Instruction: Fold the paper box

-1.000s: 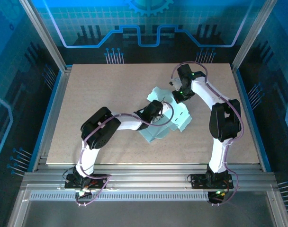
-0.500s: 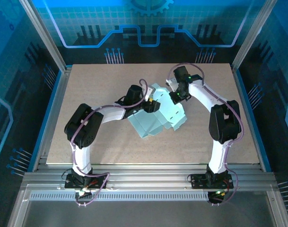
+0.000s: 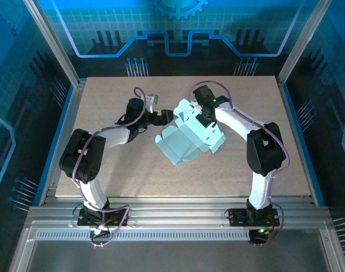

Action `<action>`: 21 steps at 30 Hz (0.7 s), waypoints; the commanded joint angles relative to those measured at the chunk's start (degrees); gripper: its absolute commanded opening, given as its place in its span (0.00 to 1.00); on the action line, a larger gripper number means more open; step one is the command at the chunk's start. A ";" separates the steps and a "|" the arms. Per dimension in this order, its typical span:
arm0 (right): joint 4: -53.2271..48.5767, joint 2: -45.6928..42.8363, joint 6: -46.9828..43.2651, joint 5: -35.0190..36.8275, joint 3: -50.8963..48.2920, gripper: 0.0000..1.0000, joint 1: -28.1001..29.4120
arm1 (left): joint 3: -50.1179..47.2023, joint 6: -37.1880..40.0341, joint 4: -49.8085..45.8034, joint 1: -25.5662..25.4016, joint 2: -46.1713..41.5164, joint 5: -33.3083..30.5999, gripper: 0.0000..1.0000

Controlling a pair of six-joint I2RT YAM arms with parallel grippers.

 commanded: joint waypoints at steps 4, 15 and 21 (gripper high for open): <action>6.65 -2.96 -1.28 8.69 -4.02 0.00 3.35 | 2.01 0.35 -2.86 0.36 -0.51 1.67 0.88; 5.01 -4.96 -4.58 -3.16 -6.40 0.00 3.20 | 12.09 31.24 -17.77 0.29 3.50 12.65 0.63; 3.53 -4.74 -5.00 -7.78 -6.17 0.00 2.77 | 26.38 44.25 -37.14 -0.25 10.40 15.50 0.58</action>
